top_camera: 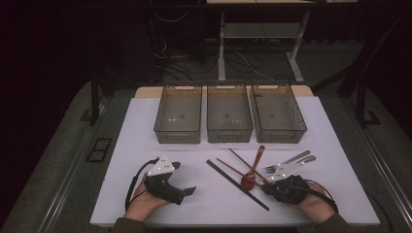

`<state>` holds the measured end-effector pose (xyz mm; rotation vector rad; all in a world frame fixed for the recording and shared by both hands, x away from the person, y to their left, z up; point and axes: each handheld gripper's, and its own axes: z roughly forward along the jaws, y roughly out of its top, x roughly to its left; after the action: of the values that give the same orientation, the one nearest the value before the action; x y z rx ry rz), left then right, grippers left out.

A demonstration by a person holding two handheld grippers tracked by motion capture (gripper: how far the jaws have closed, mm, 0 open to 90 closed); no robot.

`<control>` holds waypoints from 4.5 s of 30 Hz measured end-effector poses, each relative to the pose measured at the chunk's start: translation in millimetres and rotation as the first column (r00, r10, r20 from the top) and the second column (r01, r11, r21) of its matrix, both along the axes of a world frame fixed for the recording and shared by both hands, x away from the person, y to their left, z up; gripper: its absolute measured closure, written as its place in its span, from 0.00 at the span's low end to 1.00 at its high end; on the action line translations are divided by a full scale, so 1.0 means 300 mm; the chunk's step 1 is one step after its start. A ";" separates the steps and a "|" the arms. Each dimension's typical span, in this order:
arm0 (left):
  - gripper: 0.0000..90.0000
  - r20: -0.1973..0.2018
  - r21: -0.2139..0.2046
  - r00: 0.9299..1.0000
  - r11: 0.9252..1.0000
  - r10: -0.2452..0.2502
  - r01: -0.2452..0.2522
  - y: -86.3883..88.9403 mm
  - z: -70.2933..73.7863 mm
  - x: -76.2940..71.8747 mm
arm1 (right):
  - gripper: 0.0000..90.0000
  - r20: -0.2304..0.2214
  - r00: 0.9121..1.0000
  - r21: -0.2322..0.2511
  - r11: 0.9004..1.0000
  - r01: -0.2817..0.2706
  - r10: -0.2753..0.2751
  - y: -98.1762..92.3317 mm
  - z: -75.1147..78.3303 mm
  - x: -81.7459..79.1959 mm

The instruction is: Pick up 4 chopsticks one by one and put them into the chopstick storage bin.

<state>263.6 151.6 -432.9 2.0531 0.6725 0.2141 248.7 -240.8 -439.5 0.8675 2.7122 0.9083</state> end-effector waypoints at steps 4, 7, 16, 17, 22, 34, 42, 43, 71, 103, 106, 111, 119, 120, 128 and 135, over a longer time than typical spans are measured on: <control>0.00 -0.001 0.002 1.000 1.000 -0.001 0.001 0.000 0.000 0.001 | 0.92 -0.003 1.000 0.002 1.000 0.001 -0.001 0.000 0.000 0.001; 0.00 0.000 0.000 1.000 1.000 -0.002 0.002 -0.001 0.000 0.000 | 0.93 -0.005 1.000 0.003 1.000 0.002 -0.002 0.000 0.001 0.002; 0.00 0.003 -0.003 1.000 1.000 -0.007 0.007 0.002 -0.002 0.002 | 0.93 -0.002 1.000 0.049 0.999 0.002 -0.002 -0.012 0.020 0.006; 0.00 0.003 -0.004 1.000 1.000 -0.007 0.007 0.002 -0.002 0.001 | 0.93 -0.002 1.000 0.049 0.999 0.002 -0.002 -0.012 0.020 0.006; 0.00 0.011 -0.011 1.000 1.000 -0.011 0.011 0.007 -0.004 0.002 | 0.93 -0.001 1.000 0.086 0.996 0.007 -0.007 -0.020 0.039 0.013; 0.00 0.016 -0.010 1.000 1.000 -0.011 0.011 0.009 -0.011 0.010 | 0.93 0.002 0.999 0.178 0.984 0.033 -0.034 -0.027 0.074 0.069; 0.00 0.017 -0.026 1.000 1.000 -0.013 0.013 0.011 -0.005 0.008 | 0.93 0.002 0.999 0.206 0.977 0.051 -0.052 -0.025 0.091 0.105; 0.00 0.016 -0.025 1.000 1.000 -0.013 0.013 0.012 -0.005 0.009 | 0.93 0.003 0.998 0.210 0.976 0.053 -0.055 -0.024 0.093 0.109; 0.00 0.011 -0.028 1.000 1.000 -0.013 0.013 0.006 -0.005 0.006 | 0.93 0.021 0.998 0.235 0.971 0.053 -0.060 0.038 0.156 0.201; 0.00 0.007 -0.024 1.000 1.000 -0.009 0.009 0.006 -0.005 0.005 | 0.93 0.032 0.999 0.221 0.975 0.033 -0.041 0.222 0.242 0.367; 0.00 0.007 -0.025 1.000 1.000 -0.011 0.011 0.006 -0.005 0.005 | 0.93 0.040 0.998 0.220 0.975 0.029 -0.039 0.249 0.268 0.388; 0.00 0.007 -0.027 1.000 1.000 -0.011 0.012 0.006 -0.005 0.006 | 0.93 0.052 0.998 0.219 0.975 0.025 -0.038 0.282 0.299 0.419; 0.00 0.006 -0.030 1.000 0.999 -0.013 0.013 0.006 -0.005 0.005 | 0.93 0.047 0.997 0.247 0.968 0.045 -0.058 0.344 0.331 0.481; 0.00 0.006 -0.030 1.000 0.999 -0.013 0.013 0.006 -0.004 0.005 | 0.93 0.045 0.997 0.250 0.967 0.056 -0.069 0.360 0.337 0.497; 0.00 0.005 -0.035 1.000 0.999 -0.015 0.015 0.006 -0.004 0.004 | 0.93 0.061 0.993 0.270 0.959 0.085 -0.105 0.433 0.355 0.568; 0.00 0.008 -0.035 1.000 0.999 -0.019 0.020 0.013 -0.002 0.006 | 0.93 0.072 0.990 0.277 0.956 0.101 -0.125 0.492 0.358 0.623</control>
<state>265.4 155.4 -433.6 2.0232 0.6470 0.1977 435.5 -93.2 -332.2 0.9938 2.4700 1.2829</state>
